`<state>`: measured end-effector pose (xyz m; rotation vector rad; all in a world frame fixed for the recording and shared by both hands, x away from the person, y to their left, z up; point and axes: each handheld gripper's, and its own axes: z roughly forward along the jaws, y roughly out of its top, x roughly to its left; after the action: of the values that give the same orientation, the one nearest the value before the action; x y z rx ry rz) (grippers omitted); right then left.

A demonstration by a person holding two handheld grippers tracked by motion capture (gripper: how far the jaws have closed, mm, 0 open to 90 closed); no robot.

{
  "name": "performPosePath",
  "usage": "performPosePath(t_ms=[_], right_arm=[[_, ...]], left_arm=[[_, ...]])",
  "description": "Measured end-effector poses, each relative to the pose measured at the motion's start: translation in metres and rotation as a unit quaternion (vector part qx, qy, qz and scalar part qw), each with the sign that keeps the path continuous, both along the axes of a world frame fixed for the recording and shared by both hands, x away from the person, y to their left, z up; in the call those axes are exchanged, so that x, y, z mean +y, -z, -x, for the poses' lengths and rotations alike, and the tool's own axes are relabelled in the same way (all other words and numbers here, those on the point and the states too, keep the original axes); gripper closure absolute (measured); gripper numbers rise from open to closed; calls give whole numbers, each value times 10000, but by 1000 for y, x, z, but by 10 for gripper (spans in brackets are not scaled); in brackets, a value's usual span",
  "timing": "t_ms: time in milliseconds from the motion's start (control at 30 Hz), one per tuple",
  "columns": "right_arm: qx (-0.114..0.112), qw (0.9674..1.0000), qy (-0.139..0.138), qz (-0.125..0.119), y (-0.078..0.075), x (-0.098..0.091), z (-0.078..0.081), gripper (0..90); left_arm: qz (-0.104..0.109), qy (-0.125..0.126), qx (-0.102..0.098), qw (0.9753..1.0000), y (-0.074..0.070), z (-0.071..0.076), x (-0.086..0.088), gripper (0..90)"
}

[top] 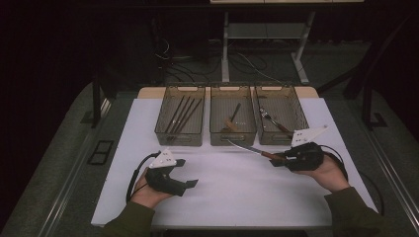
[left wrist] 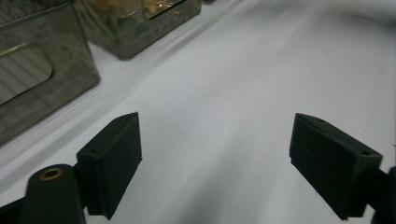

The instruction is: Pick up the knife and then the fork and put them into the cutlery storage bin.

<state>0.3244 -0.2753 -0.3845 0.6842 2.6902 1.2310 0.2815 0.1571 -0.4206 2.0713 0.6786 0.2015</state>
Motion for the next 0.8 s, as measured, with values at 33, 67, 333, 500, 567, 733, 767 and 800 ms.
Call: performPosePath(t_ms=[33, 67, 333, 500, 567, 733, 767, 800], right_arm=[[-25, 10000, 94, -6, -2, -2, -1, 755], [-48, 9999, 157, -29, -4, -4, -3, 755], [-171, 9966, 784, -179, -20, -21, -19, 755], [-229, 9929, 1154, -159, -26, -24, -30, 754], [-243, 9913, 1284, -146, -28, -26, -34, 754], [-188, 9870, 1585, -187, -27, -32, -47, 754], [-163, 9860, 1647, -206, -27, -33, -49, 754], [-160, 9854, 1684, -199, -27, -34, -52, 754]], left_arm=[[0, -20, 12, 10000, 2, 0, 1, 134], [-29, -87, 8, 10000, 4, 0, 2, 118], [-111, -197, 31, 9997, 12, -2, 5, 0], [-169, -164, 33, 9997, 12, -1, 1, 0], [-169, -173, -35, 9997, 11, 0, 1, 0], [-136, -216, -85, 9996, 11, 1, 3, 0], [-127, -222, -92, 9996, 11, 0, 3, 0], [-106, -246, -98, 9996, 11, 1, 3, 0]])
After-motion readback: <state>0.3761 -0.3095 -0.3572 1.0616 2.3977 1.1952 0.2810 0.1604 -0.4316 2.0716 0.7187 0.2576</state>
